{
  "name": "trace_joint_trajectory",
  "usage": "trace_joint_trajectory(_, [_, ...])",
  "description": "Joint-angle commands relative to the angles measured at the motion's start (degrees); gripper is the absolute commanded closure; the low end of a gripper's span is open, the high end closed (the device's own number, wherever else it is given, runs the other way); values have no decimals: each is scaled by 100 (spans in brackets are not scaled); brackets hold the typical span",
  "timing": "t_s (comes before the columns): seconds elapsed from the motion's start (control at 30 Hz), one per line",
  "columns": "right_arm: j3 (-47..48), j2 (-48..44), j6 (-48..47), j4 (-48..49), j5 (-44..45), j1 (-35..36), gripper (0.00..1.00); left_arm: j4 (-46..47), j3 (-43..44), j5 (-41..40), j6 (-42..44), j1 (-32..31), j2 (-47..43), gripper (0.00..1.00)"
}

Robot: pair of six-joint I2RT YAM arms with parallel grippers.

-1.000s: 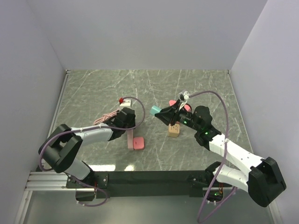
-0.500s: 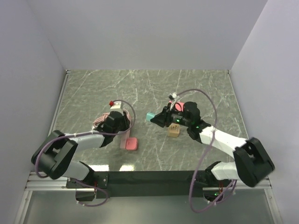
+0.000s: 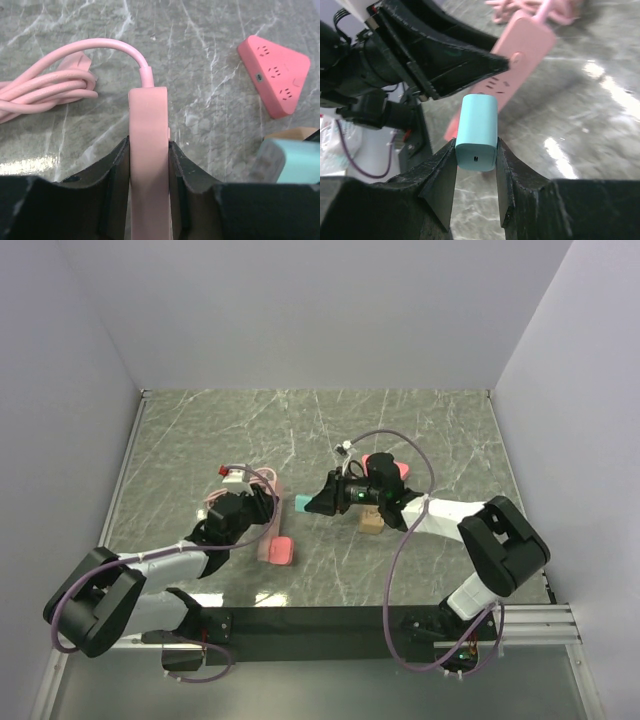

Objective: Insert the plug

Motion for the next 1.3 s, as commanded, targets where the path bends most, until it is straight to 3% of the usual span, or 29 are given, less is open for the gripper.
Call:
trace_joint_trajectory(0.0, [349, 171, 220, 462, -337, 181, 100, 1173, -16, 100, -81, -3, -175, 99])
trace_joint_trajectory(0.5, [903, 857, 177, 22, -276, 410, 100, 1622, -60, -216, 77, -328, -386, 99])
trace_joint_trajectory(1.27, [824, 514, 247, 198, 138, 384, 100, 1464, 80, -621, 200, -785, -351, 99])
